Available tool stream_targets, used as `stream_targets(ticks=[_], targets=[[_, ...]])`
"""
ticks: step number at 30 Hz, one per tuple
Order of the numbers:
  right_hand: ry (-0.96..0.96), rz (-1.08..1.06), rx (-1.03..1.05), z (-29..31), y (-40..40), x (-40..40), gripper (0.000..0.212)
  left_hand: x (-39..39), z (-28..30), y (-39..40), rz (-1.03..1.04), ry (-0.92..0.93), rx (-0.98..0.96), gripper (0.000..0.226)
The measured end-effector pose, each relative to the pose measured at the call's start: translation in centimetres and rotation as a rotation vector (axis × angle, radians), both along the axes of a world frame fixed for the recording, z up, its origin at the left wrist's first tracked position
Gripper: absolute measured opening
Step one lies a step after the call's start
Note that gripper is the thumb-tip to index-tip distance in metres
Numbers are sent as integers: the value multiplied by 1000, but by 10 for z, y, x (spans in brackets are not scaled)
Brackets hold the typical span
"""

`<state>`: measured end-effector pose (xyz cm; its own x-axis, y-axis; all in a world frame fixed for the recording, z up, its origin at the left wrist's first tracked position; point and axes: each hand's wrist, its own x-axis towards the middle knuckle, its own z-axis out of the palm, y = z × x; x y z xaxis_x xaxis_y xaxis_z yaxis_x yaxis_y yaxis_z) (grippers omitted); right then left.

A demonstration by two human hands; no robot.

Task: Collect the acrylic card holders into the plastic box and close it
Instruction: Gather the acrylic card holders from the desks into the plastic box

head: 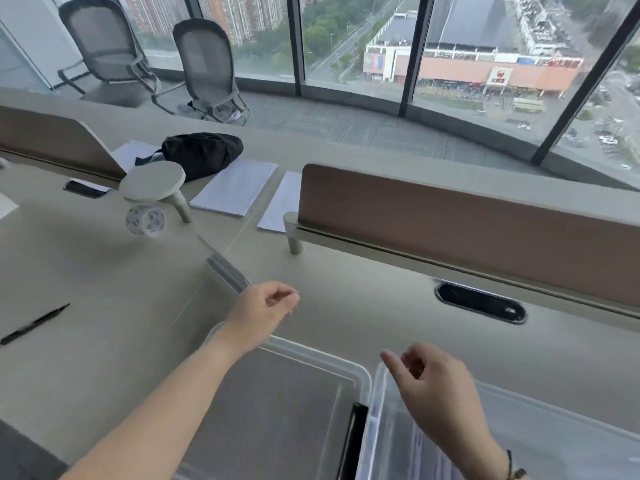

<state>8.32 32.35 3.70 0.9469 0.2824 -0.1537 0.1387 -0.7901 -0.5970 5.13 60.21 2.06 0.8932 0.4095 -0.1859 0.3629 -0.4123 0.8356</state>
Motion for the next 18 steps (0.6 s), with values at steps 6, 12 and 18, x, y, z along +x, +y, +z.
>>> stream_targets(ticks=[6,12,18], targets=[[4,333,-207,-14,197,46,47,31,-18,180,10,169,453,42],[146,381,-264,-55,351,82,51,81,-52,277,-359,450,807,73],[241,342,-341,-108,418,97,41,109,-95,300,-625,524,988,52]])
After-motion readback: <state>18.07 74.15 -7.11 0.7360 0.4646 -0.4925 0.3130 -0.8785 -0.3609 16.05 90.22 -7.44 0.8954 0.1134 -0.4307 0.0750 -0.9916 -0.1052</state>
